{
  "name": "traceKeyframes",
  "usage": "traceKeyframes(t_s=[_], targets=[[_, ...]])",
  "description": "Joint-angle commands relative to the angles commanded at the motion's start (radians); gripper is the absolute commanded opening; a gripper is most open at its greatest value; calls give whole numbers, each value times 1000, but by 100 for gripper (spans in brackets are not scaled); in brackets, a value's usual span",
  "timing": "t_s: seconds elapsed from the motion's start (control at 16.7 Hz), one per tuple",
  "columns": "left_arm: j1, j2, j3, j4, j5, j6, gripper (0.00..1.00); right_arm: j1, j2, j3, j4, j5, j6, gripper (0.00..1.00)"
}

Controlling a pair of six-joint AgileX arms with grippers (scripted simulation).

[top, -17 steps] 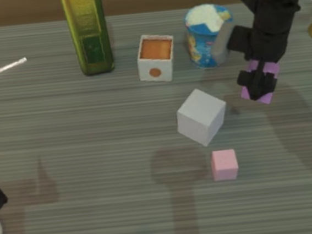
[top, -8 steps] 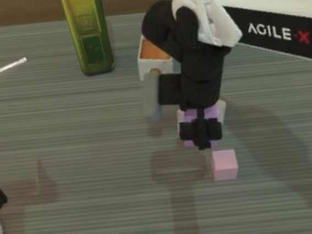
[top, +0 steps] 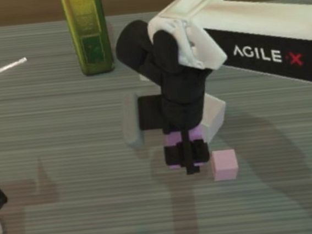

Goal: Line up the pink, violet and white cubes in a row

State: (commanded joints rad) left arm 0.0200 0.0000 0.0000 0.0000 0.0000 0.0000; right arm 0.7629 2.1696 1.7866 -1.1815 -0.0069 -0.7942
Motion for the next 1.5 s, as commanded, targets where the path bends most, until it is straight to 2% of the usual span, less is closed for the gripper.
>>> traceKeyframes(t_s=[0.18, 0.48, 0.78, 1.5], targets=[[0, 0, 0, 0, 0, 0, 100, 3, 9, -33, 42, 0, -2, 0], [0, 0, 0, 0, 0, 0, 100, 3, 55, -159, 223, 1, 1, 0], [0, 0, 0, 0, 0, 0, 100, 5, 64, -178, 244, 1, 0, 0], [0, 0, 0, 0, 0, 0, 100, 5, 64, -178, 244, 1, 0, 90]])
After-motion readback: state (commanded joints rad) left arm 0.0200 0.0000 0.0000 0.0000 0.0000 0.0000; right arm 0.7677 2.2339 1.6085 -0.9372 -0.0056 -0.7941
